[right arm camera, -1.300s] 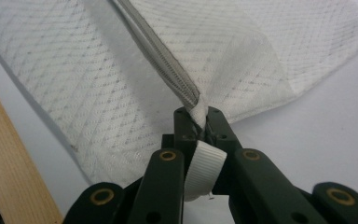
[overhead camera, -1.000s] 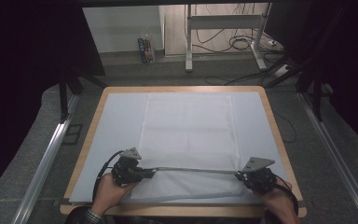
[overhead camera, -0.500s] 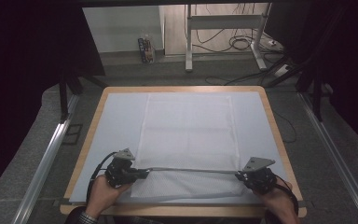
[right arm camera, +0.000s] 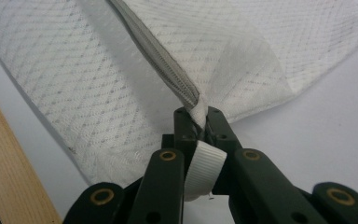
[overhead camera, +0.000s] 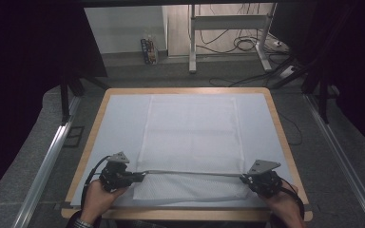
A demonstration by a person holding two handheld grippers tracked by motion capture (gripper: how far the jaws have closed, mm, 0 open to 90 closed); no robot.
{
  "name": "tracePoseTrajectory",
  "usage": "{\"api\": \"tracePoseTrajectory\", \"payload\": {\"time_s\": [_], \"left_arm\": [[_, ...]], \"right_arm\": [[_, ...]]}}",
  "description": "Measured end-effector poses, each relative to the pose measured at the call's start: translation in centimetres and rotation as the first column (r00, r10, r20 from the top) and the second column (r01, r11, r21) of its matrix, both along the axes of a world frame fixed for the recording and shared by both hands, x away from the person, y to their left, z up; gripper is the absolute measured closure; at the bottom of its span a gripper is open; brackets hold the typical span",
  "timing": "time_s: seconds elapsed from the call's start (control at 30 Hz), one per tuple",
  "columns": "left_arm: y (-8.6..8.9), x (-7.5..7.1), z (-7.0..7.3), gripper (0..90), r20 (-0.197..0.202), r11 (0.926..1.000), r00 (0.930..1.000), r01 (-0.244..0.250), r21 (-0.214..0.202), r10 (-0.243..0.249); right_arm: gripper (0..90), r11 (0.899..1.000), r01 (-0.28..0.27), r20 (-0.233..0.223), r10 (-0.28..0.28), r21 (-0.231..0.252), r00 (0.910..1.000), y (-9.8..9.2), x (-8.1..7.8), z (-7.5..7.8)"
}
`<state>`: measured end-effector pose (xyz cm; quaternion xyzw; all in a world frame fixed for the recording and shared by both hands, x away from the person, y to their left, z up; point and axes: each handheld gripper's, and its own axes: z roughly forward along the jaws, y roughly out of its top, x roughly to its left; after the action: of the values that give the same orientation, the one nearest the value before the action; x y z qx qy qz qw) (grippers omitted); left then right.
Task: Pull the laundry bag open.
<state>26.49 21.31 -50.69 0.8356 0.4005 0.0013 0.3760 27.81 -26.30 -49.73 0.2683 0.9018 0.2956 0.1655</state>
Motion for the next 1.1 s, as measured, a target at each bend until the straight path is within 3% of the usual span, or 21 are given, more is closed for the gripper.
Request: {"api": "tracePoseTrajectory", "payload": {"time_s": [0.2, 0.33, 0.4, 0.47, 0.57, 0.63, 0.7, 1.1], "left_arm": [[0.7, -0.3, -0.1, 87.5, -0.002, 0.9998, 0.9998, -0.017, -0.008, 0.017], [1.0, -0.5, -0.1, 87.5, -0.002, 0.9994, 0.9994, -0.034, 0.012, 0.034], [1.3, -0.6, -0.2, 87.5, -0.008, 0.9994, 0.9994, -0.033, -0.008, 0.033], [1.5, -0.7, -0.2, 87.5, -0.003, 0.9988, 0.9989, -0.047, 0.016, 0.047], [2.0, -0.8, -0.3, 87.5, -0.016, 0.9985, 0.9985, -0.053, -0.015, 0.052], [2.3, -1.0, -0.3, 87.5, -0.006, 0.997, 0.9973, -0.073, 0.025, 0.073], [2.7, -1.0, -0.4, 87.5, -0.016, 0.9967, 0.9966, -0.081, 0.0, 0.081], [3.3, -1.3, -0.5, 87.6, -0.005, 0.9913, 0.992, -0.126, 0.04, 0.126]], "right_arm": [[84.7, 1.0, -0.001, 0.001, 0.001, -0.003, 1.0, 0.0, 0.0, 0.0], [84.7, 1.0, 0.002, 0.003, -0.002, -0.012, 1.0, 0.1, 0.0, 0.0], [84.7, 1.0, 0.002, 0.002, -0.002, -0.008, 1.0, 0.1, 0.0, 0.0], [84.8, 1.0, 0.003, 0.005, -0.003, -0.015, 1.0, 0.1, -0.1, 0.0], [84.8, 1.0, 0.002, 0.001, -0.002, -0.007, 1.0, 0.0, 0.0, 0.0], [84.8, 1.0, 0.005, 0.005, -0.005, -0.014, 1.0, 0.1, 0.0, 0.0], [84.8, 1.0, 0.01, -0.001, -0.01, -0.009, 0.9999, 0.0, 0.0, 0.0], [84.9, 1.0, 0.007, -0.023, -0.007, -0.002, 0.9997, 0.0, 0.1, -0.1]]}}
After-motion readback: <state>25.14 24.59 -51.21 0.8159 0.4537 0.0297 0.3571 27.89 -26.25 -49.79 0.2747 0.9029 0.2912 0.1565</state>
